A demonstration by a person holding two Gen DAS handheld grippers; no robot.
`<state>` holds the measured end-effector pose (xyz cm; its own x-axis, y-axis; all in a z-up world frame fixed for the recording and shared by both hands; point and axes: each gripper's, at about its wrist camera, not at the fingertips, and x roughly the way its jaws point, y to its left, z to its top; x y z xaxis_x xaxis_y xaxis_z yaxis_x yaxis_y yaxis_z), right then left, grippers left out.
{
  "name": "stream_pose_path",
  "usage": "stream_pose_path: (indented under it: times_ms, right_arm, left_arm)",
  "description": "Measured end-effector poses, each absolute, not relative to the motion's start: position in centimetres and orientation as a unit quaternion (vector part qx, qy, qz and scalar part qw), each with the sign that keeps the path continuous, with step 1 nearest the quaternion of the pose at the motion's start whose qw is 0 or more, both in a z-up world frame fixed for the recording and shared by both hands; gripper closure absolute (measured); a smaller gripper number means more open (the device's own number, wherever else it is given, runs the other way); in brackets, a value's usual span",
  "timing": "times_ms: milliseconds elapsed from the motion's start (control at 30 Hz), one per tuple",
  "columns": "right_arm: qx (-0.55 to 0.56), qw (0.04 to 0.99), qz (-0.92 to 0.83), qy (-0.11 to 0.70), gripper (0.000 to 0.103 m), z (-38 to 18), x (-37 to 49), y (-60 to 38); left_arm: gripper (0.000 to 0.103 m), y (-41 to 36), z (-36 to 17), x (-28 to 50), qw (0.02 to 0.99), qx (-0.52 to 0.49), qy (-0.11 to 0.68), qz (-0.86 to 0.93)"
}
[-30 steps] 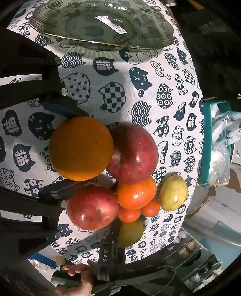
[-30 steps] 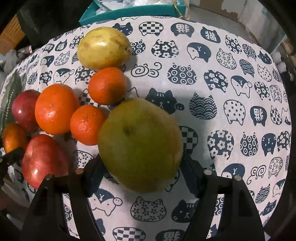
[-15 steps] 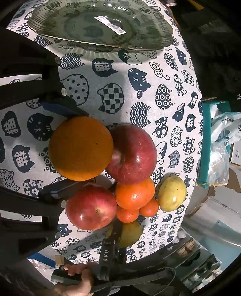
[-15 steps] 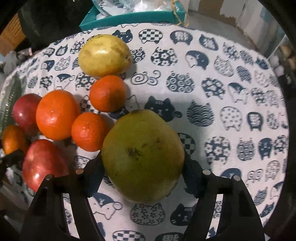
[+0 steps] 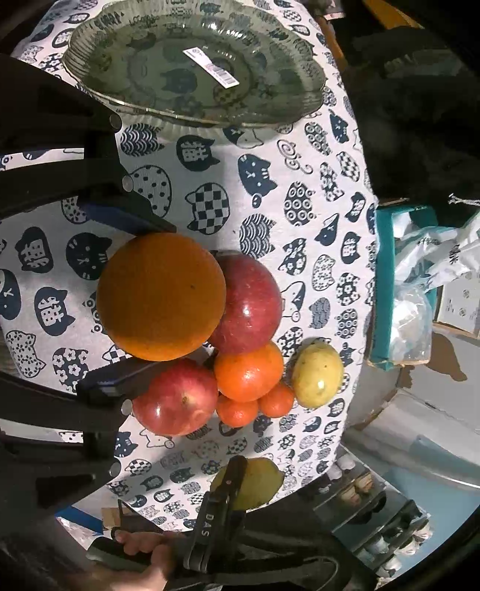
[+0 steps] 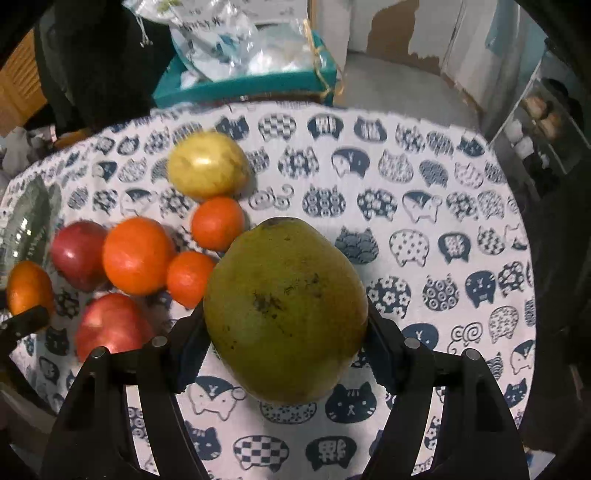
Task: Organize fruits
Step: 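Lift the orange with the left tool while the right tool carries the green-yellow fruit toward the bowl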
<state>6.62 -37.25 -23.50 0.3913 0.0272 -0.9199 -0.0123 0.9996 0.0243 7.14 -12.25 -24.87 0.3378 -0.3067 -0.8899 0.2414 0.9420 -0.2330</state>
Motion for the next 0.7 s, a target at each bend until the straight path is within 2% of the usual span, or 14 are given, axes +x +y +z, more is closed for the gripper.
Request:
stream_pose_path:
  times_ms: [700]
  right_arm:
    - [-0.006, 0.893, 0.058, 0.446, 0.03, -14.0, 5.0, -31.8]
  left_arm:
    - [0.04, -8.7, -17.6, 5.6, 0.867, -0.027, 0.477, -0.141]
